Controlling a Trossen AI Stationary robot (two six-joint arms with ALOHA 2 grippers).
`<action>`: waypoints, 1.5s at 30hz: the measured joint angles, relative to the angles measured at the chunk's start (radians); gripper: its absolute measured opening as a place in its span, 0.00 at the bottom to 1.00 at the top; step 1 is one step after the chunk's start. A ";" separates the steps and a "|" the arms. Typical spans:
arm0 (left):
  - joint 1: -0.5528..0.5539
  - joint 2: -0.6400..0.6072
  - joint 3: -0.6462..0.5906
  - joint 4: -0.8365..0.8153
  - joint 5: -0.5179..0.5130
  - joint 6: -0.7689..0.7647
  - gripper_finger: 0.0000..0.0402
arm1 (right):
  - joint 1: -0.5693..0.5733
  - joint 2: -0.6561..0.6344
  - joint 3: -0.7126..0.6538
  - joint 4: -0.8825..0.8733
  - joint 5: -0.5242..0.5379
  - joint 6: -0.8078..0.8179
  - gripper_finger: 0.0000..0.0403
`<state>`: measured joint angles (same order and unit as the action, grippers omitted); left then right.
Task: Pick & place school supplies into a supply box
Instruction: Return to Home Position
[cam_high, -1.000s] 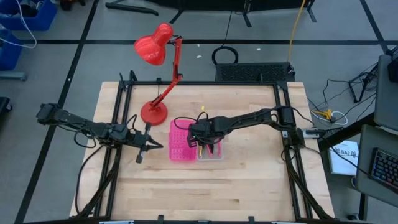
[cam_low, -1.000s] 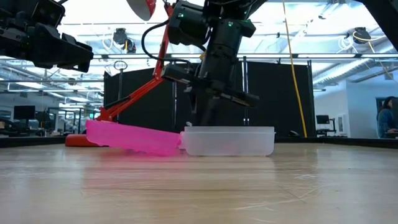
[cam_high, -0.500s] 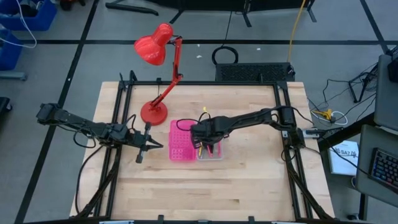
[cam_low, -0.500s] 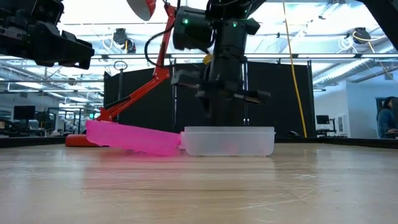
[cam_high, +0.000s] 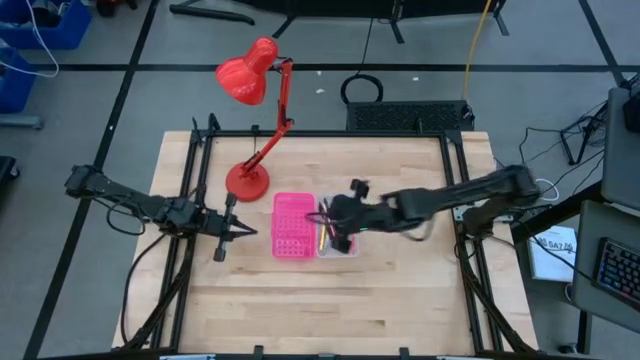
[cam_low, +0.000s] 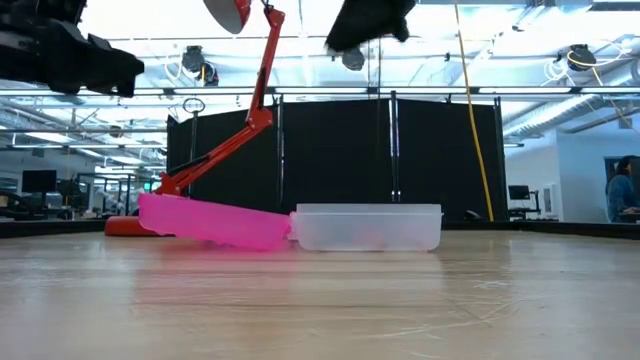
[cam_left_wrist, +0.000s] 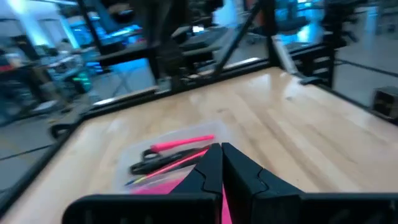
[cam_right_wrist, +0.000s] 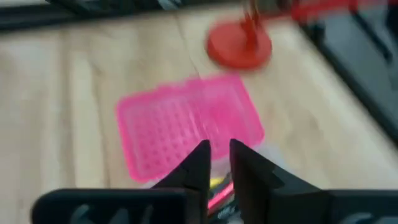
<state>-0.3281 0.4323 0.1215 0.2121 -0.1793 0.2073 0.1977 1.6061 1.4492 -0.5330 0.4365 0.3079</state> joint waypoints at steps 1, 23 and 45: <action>-0.009 -0.021 0.000 -0.015 -0.036 0.005 0.02 | 0.004 -0.054 -0.053 0.058 -0.020 -0.047 0.10; -0.069 -0.377 0.000 -0.247 -0.330 0.095 0.01 | -0.013 -0.980 -1.014 0.625 -0.098 -0.140 0.00; -0.011 -0.426 0.000 -0.242 -0.241 0.081 0.00 | -0.251 -1.287 -1.427 0.879 -0.387 -0.273 0.00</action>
<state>-0.3389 0.0059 0.1211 -0.0299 -0.4202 0.2878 -0.0532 0.3186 0.0222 0.3461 0.0498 0.0345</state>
